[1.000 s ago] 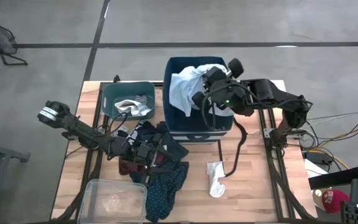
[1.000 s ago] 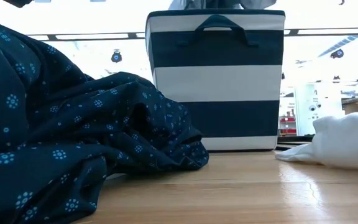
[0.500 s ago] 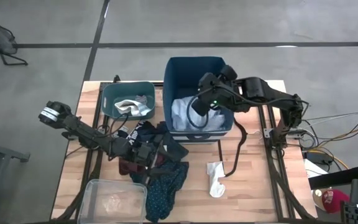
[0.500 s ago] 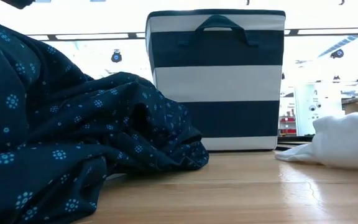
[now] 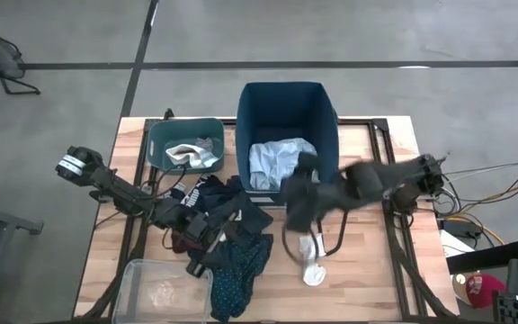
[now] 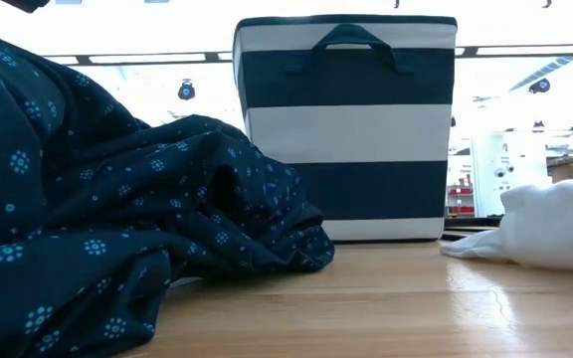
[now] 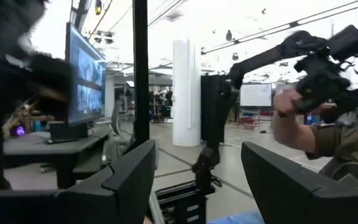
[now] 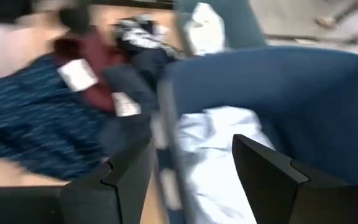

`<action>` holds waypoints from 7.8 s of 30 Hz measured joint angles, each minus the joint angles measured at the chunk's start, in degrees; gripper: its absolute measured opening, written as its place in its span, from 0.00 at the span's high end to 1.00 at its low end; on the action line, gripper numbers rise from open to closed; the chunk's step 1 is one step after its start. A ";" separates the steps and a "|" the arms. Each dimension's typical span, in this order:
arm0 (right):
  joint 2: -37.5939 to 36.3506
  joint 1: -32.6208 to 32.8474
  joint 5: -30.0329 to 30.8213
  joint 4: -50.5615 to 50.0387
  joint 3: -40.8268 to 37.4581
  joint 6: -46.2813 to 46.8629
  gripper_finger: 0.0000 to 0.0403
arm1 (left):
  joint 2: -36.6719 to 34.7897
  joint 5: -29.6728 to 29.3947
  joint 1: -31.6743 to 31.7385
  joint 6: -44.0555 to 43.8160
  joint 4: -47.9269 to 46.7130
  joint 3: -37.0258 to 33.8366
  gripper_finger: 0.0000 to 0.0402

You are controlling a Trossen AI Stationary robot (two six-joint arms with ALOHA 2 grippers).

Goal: Pick & Place Cloths
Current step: Put the dark blue polo shirt into the blue laundry organizer, then put the white sock into the blue bin

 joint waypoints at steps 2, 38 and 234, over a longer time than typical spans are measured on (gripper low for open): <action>0.00 3.03 -0.27 3.99 -3.50 -0.77 0.48 | 0.00 -2.80 -0.55 1.28 0.72 0.00 0.39; 25.04 11.71 -6.00 66.97 -28.90 -4.05 0.12 | -4.13 -38.13 -7.63 7.56 -10.03 -0.07 0.39; 17.44 26.69 -1.41 9.27 -35.94 32.79 0.49 | -3.98 -33.66 -7.14 7.59 -10.16 -0.11 0.39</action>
